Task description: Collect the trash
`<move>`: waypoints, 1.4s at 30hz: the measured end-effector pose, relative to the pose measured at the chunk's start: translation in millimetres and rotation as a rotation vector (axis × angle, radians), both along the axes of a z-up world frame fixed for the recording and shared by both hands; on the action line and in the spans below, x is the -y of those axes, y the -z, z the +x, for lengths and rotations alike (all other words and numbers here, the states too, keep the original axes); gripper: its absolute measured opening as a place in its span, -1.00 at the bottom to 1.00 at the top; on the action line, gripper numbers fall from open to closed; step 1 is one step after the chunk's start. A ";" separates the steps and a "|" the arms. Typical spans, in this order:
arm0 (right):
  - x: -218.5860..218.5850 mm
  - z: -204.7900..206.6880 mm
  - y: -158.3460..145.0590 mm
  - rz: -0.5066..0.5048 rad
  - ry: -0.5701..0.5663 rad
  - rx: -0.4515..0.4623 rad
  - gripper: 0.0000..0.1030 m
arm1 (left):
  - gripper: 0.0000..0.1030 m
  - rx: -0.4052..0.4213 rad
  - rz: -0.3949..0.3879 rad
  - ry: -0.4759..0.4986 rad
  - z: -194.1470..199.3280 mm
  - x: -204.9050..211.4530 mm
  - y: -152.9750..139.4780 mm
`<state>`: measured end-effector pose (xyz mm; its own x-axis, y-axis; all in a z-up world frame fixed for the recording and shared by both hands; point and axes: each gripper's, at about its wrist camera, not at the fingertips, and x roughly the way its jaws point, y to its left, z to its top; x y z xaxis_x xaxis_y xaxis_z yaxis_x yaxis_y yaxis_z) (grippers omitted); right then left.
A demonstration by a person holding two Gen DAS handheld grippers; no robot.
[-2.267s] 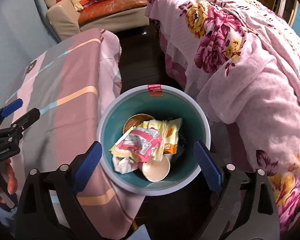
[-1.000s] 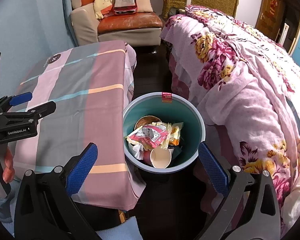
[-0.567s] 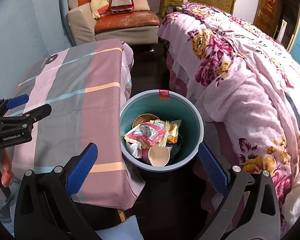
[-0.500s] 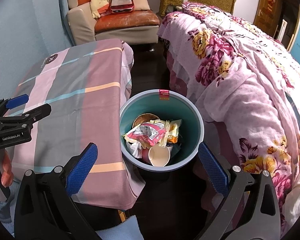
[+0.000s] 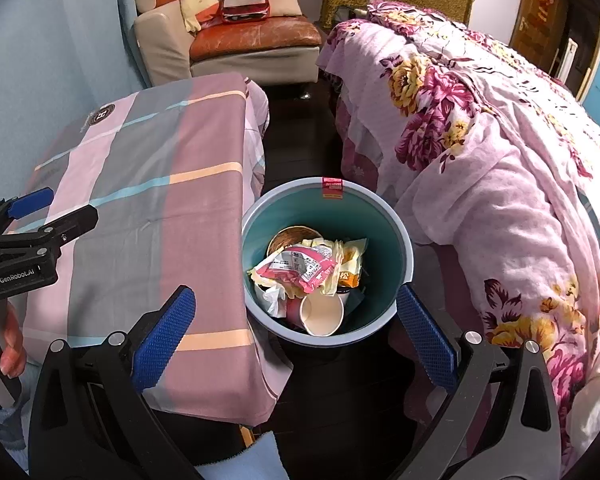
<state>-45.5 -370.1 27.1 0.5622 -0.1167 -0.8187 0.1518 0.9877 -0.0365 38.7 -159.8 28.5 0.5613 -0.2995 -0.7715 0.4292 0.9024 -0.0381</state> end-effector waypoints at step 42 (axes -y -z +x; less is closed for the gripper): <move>14.4 18.5 34.1 0.049 0.031 -0.057 0.87 | 0.92 0.017 0.076 -0.035 3.9 8.8 32.9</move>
